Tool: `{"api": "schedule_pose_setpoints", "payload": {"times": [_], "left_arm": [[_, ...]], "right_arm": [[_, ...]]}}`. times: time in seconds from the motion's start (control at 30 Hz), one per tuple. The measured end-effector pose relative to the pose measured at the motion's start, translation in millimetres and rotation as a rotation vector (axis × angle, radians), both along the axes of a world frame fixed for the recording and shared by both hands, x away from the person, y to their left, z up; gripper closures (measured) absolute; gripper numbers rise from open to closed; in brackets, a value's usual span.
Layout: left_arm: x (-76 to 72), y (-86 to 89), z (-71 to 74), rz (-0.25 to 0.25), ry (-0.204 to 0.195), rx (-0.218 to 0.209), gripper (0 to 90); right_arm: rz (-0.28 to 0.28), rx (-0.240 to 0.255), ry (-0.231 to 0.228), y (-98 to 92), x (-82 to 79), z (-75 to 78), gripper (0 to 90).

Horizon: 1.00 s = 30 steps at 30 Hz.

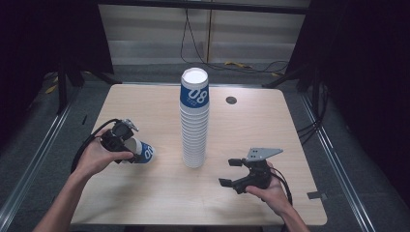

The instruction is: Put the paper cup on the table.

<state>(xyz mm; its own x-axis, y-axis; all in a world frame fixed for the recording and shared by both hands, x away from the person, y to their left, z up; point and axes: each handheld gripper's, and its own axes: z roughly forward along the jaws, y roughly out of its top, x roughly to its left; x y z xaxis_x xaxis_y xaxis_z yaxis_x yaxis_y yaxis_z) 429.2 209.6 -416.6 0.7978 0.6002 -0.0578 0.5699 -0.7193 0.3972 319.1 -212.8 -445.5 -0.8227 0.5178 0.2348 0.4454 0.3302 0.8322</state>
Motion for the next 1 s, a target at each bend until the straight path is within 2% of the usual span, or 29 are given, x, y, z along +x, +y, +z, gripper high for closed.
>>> {"api": "schedule_pose_setpoints", "payload": {"times": [0.07, 0.1, 0.13, 0.17, 0.2, 0.33, 0.37, 0.4, 0.43, 0.47, 0.53, 0.6, 0.7, 0.83, 1.0], "left_arm": [[0.7, -0.5, -1.5, 0.008, 0.01, 0.002, 17.4], [3.8, -1.0, -3.9, 0.003, 0.026, 0.023, 17.3], [3.8, -1.0, -3.9, 0.003, 0.026, 0.023, 17.2], [5.3, -1.4, -4.4, -0.01, 0.027, 0.047, 17.2], [7.0, -3.4, -5.2, -0.017, 0.046, 0.073, 16.7], [9.8, -5.1, -4.3, -0.019, 0.049, 0.094, 16.6], [11.3, -7.4, -3.6, -0.025, 0.045, 0.119, 16.5], [11.3, -7.4, -3.6, -0.025, 0.045, 0.119, 16.4], [11.2, -10.1, 0.3, -0.034, 0.024, 0.133, 16.4], [11.0, -11.4, 1.8, -0.03, 0.026, 0.137, 16.5], [9.9, -14.0, 2.8, -0.048, 0.026, 0.181, 16.5], [9.8, -14.7, 2.7, -0.053, 0.034, 0.198, 16.4], [12.2, -15.5, 0.3, -0.043, 0.049, 0.201, 16.3], [15.1, -19.3, -1.4, -0.032, 0.047, 0.207, 15.1], [17.3, -24.5, -3.7, -0.038, 0.019, 0.202, 14.4]], "right_arm": [[-0.004, 0.0, 0.002, -0.4, 0.3, -0.2, 14.5], [-0.006, 0.0, 0.003, -0.6, 0.6, -0.4, 14.2], [-0.006, 0.0, 0.003, -0.6, 0.6, -0.4, 14.2], [-0.008, 0.002, 0.005, -0.4, 0.8, -0.6, 14.2], [-0.008, 0.002, 0.005, -0.3, 0.6, -0.5, 14.2], [-0.007, 0.001, 0.003, 0.1, 0.7, -0.7, 14.2], [-0.005, 0.003, 0.004, 0.3, 0.9, -0.9, 14.3], [-0.005, 0.003, 0.003, 0.5, 0.8, -1.0, 14.2], [-0.006, 0.004, 0.005, 0.7, 0.9, -1.1, 14.2], [-0.004, 0.004, 0.005, 1.0, 1.0, -1.3, 14.2], [-0.002, 0.005, 0.007, 1.5, 0.6, -1.5, 14.2], [-0.001, 0.003, 0.006, 1.7, 0.4, -1.6, 14.2], [0.002, 0.001, 0.005, 1.9, 0.3, -2.0, 14.3], [-0.001, 0.003, 0.007, 1.9, 0.1, -1.9, 14.2], [0.001, 0.004, 0.007, 1.8, 0.2, -1.9, 14.2]]}}
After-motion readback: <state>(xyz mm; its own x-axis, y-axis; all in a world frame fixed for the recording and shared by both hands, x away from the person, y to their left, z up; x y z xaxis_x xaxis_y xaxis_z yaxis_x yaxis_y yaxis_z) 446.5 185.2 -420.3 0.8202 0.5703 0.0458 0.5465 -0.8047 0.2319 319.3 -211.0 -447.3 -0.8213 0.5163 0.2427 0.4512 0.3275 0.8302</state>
